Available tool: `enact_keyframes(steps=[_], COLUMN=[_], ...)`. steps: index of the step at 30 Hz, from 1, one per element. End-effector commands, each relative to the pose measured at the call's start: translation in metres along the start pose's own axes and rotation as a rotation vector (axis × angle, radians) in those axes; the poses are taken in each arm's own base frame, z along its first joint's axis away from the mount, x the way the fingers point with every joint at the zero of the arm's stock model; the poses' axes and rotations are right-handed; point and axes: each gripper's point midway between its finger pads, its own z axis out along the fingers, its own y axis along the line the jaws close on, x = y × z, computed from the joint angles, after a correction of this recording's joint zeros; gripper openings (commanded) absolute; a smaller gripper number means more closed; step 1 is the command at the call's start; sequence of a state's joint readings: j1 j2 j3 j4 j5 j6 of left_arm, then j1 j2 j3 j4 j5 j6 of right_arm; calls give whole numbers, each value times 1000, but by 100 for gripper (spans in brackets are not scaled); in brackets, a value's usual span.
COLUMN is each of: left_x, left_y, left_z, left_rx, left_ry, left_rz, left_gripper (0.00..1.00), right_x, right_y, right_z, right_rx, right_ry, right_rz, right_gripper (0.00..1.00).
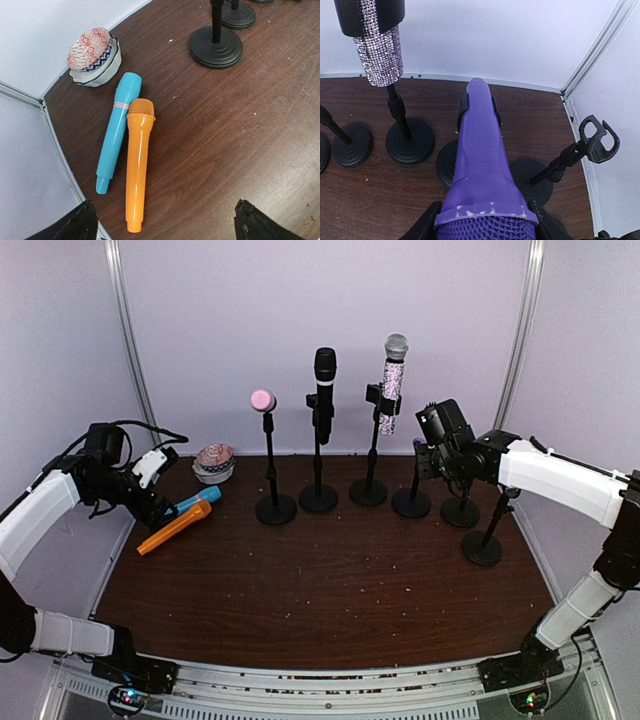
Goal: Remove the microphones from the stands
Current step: Pick up the microphone stand with the microphone from the corner of the board, then move the microphone stand with the microphone to the center of the board.
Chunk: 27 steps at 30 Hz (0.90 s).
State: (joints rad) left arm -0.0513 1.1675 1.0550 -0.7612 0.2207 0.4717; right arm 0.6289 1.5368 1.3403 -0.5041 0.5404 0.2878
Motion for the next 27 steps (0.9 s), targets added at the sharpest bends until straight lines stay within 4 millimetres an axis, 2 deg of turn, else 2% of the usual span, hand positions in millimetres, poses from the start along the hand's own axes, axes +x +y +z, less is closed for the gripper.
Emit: enact_keyframes(steps=[1, 8, 13, 17, 21, 27], left_x=[-12, -14, -14, -14, -14, -17], left_y=[8, 6, 5, 3, 2, 1], left_z=[-9, -8, -7, -6, -8, -9], left_rx=[-30, -15, -5, 3, 4, 16], left_ry=[-42, -46, -50, -51, -56, -68], left_rz=[-2, -2, -8, -11, -11, -22], left_gripper=[98, 98, 98, 98, 98, 98], right_x=[-18, -26, -26, -18, -3, 16], right_y=[-9, -7, 0, 10, 29, 79], right_z=[-12, -29, -53, -72, -90, -122], right_rx=[9, -29, -83, -131, -219, -397], right_ry=[-44, -67, -92, -97, -92, -148], right_rz=[34, 33, 17, -11, -31, -57], right_gripper=[27, 7, 1, 0, 0, 0])
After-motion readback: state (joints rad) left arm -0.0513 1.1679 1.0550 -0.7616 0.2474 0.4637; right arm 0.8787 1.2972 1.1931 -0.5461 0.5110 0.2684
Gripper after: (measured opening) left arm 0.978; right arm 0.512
